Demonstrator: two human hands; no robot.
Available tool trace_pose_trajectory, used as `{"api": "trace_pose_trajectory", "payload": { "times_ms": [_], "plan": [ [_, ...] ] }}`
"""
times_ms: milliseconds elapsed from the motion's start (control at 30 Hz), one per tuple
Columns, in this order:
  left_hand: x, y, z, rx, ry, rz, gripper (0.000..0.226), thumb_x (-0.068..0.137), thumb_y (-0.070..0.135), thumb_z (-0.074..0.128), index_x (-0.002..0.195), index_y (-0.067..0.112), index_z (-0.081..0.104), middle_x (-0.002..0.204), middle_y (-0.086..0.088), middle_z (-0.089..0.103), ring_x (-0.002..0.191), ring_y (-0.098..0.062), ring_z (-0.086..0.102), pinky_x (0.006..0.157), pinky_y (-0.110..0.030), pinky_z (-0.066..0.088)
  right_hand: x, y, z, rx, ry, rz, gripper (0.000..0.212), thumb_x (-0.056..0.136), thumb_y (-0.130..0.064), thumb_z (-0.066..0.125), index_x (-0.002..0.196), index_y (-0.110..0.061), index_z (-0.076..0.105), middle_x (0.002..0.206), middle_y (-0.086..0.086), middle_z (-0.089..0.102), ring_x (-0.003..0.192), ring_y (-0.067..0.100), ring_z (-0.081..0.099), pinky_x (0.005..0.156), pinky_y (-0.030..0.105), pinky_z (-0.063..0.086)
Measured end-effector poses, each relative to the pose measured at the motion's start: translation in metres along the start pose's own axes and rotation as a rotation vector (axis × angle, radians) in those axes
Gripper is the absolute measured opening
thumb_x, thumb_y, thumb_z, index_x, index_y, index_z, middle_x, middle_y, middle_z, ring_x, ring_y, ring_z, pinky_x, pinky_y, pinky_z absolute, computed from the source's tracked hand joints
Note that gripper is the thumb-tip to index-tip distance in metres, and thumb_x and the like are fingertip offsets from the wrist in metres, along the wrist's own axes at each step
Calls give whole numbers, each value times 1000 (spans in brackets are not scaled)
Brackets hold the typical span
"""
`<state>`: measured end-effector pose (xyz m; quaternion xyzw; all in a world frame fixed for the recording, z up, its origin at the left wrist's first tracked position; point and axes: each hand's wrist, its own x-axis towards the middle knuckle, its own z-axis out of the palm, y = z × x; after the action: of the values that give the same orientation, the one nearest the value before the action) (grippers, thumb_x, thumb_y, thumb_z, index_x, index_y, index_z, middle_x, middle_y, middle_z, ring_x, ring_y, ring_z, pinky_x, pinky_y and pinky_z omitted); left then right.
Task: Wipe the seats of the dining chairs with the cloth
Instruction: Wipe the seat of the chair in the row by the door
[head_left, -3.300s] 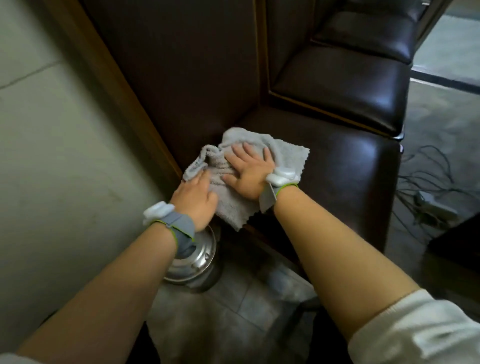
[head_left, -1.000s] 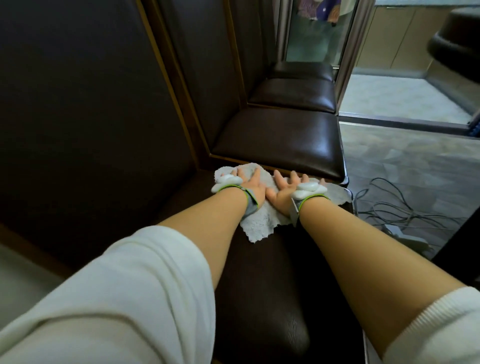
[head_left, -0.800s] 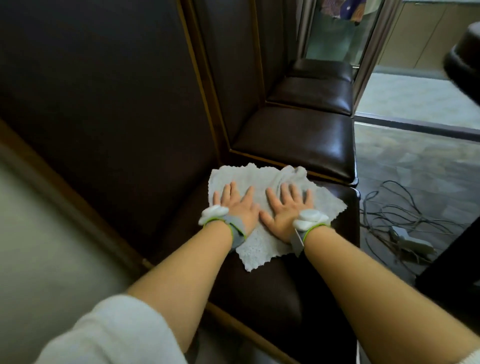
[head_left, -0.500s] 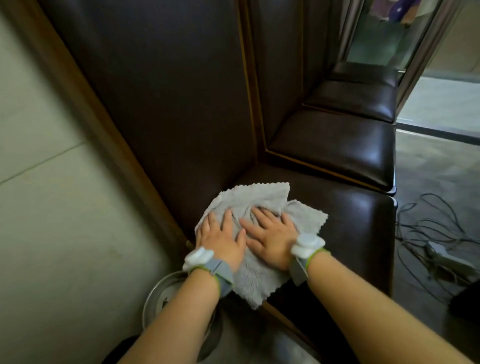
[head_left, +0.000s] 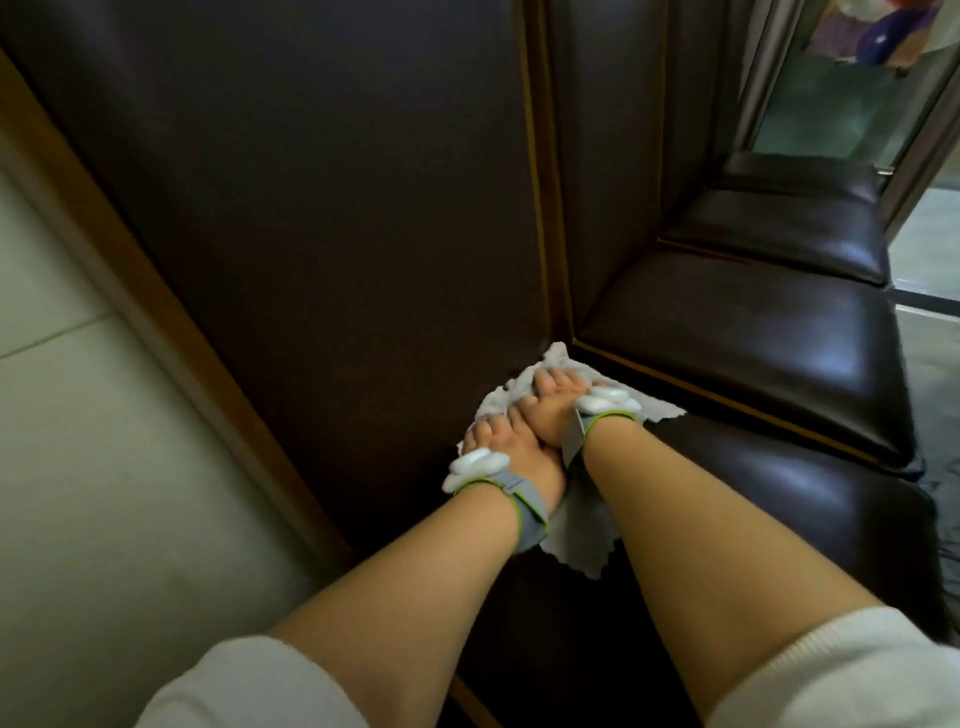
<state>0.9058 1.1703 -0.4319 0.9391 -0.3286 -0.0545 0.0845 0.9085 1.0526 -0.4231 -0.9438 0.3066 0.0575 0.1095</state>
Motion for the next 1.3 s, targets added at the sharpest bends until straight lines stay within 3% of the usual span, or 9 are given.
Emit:
{"api": "trace_pose_trajectory", "payload": {
  "times_ms": [167, 267, 533, 667, 767, 867, 1000, 1100, 1300],
  "plan": [
    [13, 12, -6, -69, 7, -50, 55, 98, 38, 30, 144, 9, 24, 148, -17, 28, 133, -33, 27, 110, -45, 20, 13, -2, -7, 125, -5, -28, 43, 101, -29, 37, 135, -4, 45, 144, 17, 38, 133, 35, 34, 107, 40, 29],
    [6, 6, -8, -90, 7, -20, 58, 96, 44, 33, 142, 10, 28, 146, -17, 33, 133, -33, 31, 109, -45, 23, 1, 2, -8, 30, 25, -45, 41, 102, -22, 35, 137, -2, 43, 147, 19, 36, 135, 33, 32, 109, 40, 26],
    [-109, -58, -1, -59, 142, -70, 56, 83, 48, 49, 123, 10, 41, 126, -13, 47, 118, -31, 43, 98, -40, 36, -102, -61, 25, -79, 36, -252, 50, 97, -36, 36, 144, -20, 33, 155, 0, 26, 145, 16, 15, 115, 54, 9],
    [-154, -63, 6, 28, 91, -59, 69, 79, 52, 51, 130, 8, 39, 130, -16, 45, 121, -34, 39, 103, -41, 29, -163, -59, 38, -112, -56, -263, 59, 97, -50, 24, 152, -30, 13, 162, -4, 5, 149, 18, 0, 115, 57, -3],
    [-161, -80, 8, 70, 36, -39, 91, 75, 60, 46, 145, 8, 22, 145, -19, 30, 130, -38, 29, 111, -44, 18, -195, -52, 37, -96, -81, -217, 66, 91, -63, 19, 151, -39, 3, 162, -2, -5, 148, 21, -9, 114, 59, -10],
    [-171, -74, 8, 126, -49, 98, 101, 65, 58, 38, 152, 16, 9, 150, -25, 19, 135, -43, 21, 115, -48, 11, -235, -30, 37, -37, -12, -104, 74, 86, -68, 20, 152, -39, 2, 162, 3, -6, 148, 26, -12, 112, 61, -12],
    [-194, -26, 21, 166, 46, 472, 88, 67, 49, 43, 145, 11, 27, 133, -27, 45, 122, -46, 42, 110, -58, 18, -298, 12, 49, 12, 151, 87, 74, 87, -61, 23, 153, -30, 10, 162, 9, 4, 148, 30, -5, 112, 63, -7],
    [-230, -3, 30, 127, 73, 639, 75, 73, 43, 40, 139, 8, 36, 132, -26, 49, 125, -44, 43, 108, -61, 18, -354, 31, 67, 63, 314, 143, 71, 88, -52, 33, 150, -19, 28, 158, 10, 24, 148, 31, 12, 114, 62, 9],
    [-244, 12, 39, 144, 63, 772, 73, 75, 45, 41, 139, 9, 39, 132, -22, 51, 126, -42, 42, 110, -60, 18, -376, 46, 84, 154, 365, 202, 69, 89, -49, 36, 150, -17, 29, 159, 5, 22, 149, 23, 9, 115, 54, 11]
  ]
}}
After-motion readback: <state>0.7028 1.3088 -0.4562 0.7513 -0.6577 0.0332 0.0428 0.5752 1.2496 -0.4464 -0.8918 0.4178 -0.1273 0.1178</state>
